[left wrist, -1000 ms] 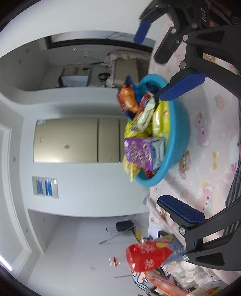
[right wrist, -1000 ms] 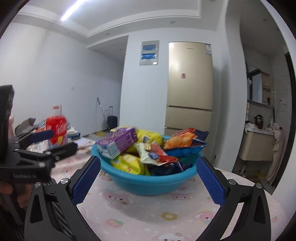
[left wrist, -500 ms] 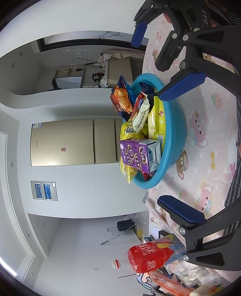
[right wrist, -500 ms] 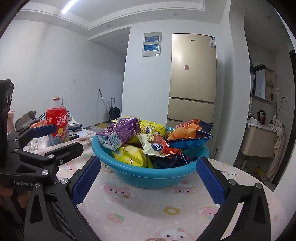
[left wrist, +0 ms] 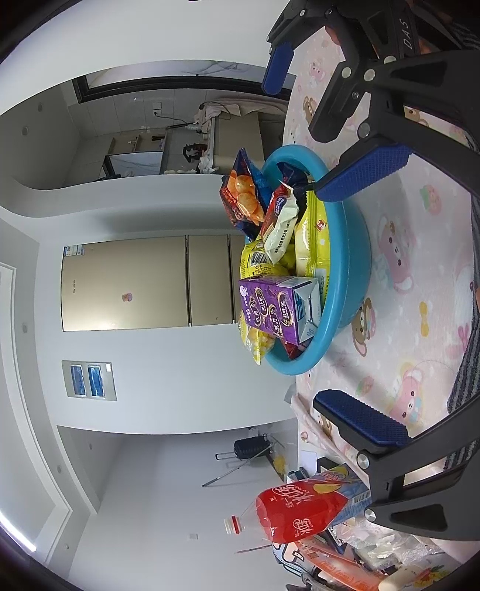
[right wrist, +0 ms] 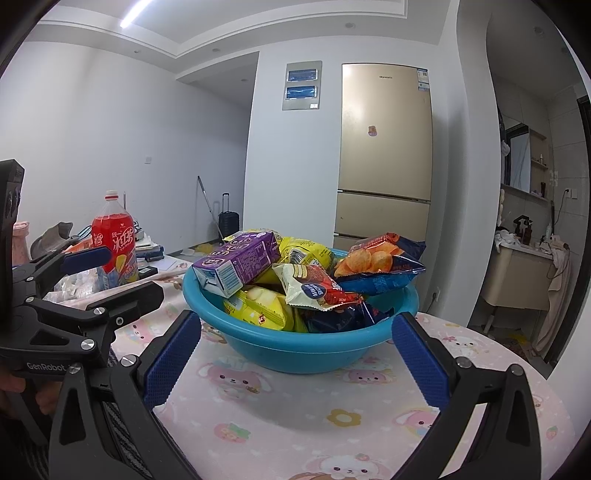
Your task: Organize snacks
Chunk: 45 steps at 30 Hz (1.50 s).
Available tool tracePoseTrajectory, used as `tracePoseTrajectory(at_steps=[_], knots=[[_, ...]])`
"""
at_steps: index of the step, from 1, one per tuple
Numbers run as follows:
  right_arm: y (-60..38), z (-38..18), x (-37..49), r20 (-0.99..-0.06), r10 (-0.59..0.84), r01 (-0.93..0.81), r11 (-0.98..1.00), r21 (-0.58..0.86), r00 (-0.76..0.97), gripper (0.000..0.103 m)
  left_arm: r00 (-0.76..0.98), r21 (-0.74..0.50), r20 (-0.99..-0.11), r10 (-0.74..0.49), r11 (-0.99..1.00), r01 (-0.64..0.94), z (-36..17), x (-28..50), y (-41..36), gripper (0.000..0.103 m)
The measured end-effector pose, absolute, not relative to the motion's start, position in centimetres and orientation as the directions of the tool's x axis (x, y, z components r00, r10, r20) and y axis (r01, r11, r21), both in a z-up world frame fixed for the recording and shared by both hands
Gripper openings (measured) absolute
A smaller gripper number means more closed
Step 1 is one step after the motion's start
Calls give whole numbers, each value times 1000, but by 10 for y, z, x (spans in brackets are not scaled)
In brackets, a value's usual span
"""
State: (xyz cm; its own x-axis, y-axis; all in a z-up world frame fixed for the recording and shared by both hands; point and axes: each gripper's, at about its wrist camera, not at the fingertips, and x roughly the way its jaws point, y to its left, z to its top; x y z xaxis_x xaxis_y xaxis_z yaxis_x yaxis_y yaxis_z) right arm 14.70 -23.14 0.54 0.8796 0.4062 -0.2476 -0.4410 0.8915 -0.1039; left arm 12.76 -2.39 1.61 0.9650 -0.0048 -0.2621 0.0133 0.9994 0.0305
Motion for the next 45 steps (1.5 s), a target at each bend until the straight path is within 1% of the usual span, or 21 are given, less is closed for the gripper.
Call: tracePoseTrajectory(at_steps=[27,45], knots=[[-231,4,147,-252,402,-439,892,-107,880,103,965,32,-262,-4,999,13,17,128,-24,103],[-231,3,148,-277,413,-455,884,-108,868,103,965,35,-263,0,999,10,17,128,-23,103]])
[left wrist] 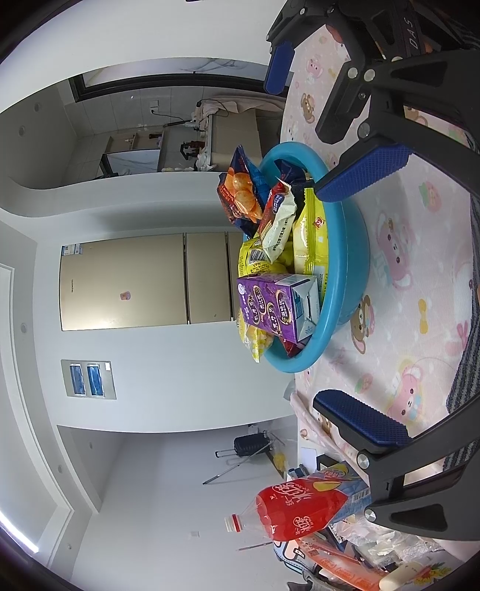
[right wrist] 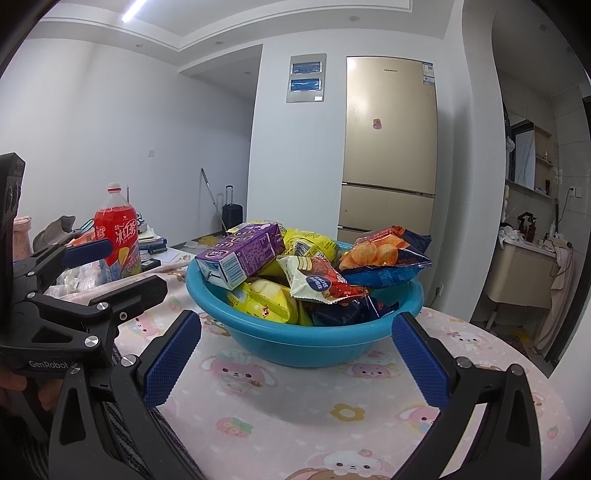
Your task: Organize snacks
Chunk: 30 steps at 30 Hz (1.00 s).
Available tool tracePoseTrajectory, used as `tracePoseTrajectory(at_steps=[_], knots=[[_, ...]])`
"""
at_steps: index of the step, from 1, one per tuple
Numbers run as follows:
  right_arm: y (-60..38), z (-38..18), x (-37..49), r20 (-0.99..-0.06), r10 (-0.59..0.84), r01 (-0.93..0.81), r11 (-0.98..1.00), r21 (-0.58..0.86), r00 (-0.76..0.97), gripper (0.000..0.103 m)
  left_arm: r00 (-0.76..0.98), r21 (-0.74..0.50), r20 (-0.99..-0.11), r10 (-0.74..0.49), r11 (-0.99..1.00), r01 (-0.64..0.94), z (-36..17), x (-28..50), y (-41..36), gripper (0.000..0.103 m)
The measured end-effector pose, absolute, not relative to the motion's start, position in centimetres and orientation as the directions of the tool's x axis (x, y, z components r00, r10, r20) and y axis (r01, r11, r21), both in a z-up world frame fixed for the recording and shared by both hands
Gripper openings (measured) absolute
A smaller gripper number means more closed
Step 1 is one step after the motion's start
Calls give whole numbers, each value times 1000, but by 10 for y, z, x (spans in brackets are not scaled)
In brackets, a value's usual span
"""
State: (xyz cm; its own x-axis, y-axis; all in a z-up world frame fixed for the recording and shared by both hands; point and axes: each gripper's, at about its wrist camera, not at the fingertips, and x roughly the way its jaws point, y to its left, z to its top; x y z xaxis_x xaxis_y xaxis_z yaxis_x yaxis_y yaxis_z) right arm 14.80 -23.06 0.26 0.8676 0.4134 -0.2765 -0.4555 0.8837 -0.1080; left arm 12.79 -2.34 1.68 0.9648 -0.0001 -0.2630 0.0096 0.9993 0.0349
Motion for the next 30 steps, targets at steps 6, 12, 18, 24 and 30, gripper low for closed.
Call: tracePoseTrajectory(at_steps=[6,12,18,24,30], knots=[[-230,2,149,-284,413,-456,884,-103,866,103,964,33,-266,-1,999,10,17,128,-22,103],[-230,2,150,-286,410,-453,886,-103,866,103,963,32,-268,-2,999,11,16,128,-20,103],[-230,2,151,-290,410,-452,886,-98,865,103,963,33,-268,-2,999,11,16,128,-21,103],[-230,2,151,-289,410,-453,886,-98,865,103,963,32,-269,-3,999,12,16,128,-20,103],[-230,2,151,-290,409,-452,886,-98,865,103,963,32,-270,-3,999,12,16,128,-20,103]])
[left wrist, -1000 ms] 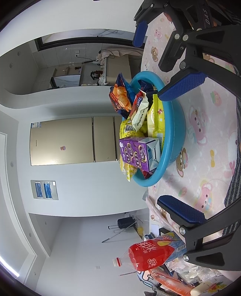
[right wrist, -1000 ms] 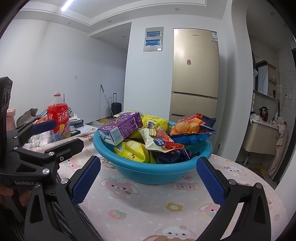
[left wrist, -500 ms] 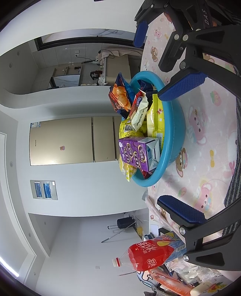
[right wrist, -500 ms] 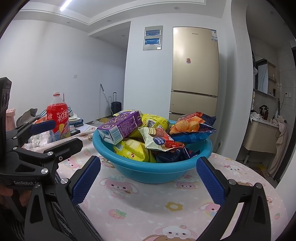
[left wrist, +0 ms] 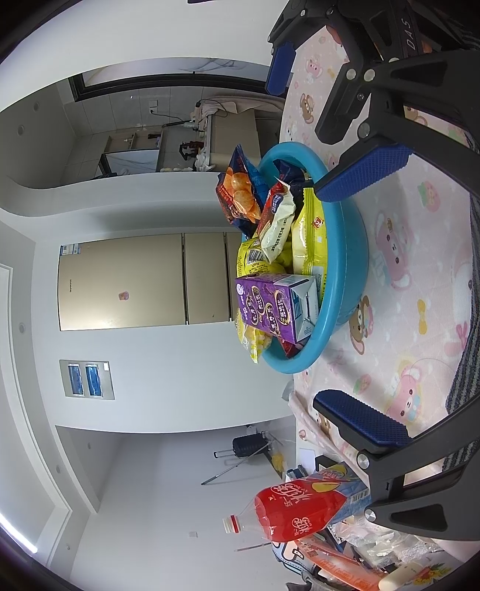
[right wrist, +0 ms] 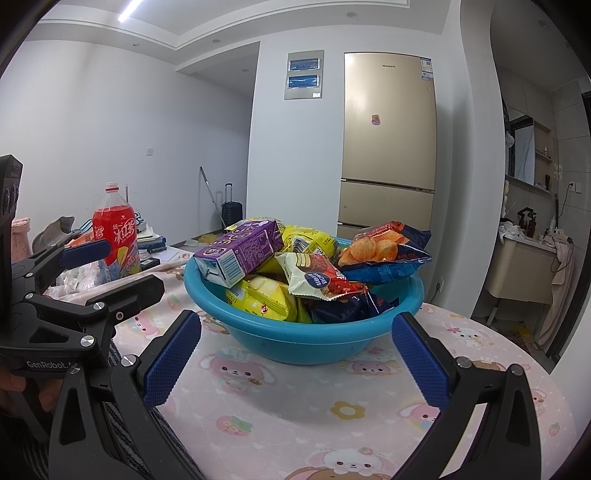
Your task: Organize snacks
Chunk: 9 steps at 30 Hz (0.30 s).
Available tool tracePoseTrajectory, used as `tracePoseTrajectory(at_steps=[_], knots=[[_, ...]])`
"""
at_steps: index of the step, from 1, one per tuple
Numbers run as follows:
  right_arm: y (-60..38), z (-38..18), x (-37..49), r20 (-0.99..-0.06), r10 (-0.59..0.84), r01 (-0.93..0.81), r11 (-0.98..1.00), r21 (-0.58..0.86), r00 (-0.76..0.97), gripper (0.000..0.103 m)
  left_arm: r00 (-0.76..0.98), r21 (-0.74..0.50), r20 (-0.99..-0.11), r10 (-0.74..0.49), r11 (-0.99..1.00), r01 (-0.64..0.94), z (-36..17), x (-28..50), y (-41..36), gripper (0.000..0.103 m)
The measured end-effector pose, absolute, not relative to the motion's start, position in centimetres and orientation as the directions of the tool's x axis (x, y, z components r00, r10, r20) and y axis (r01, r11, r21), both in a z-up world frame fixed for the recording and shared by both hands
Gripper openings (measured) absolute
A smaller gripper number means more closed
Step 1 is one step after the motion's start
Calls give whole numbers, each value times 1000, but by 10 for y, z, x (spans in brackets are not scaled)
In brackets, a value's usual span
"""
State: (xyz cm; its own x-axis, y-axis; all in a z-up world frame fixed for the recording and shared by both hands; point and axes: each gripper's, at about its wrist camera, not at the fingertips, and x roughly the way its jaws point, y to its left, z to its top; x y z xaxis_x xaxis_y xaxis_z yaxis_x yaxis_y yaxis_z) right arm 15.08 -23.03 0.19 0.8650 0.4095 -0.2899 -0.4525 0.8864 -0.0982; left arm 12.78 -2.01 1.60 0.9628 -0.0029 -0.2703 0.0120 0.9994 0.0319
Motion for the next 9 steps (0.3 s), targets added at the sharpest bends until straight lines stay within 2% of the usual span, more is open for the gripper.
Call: tracePoseTrajectory(at_steps=[9], knots=[[-230,2,150,-289,411,-454,886,-98,865,103,963,32,-270,-4,999,13,16,127,-20,103]])
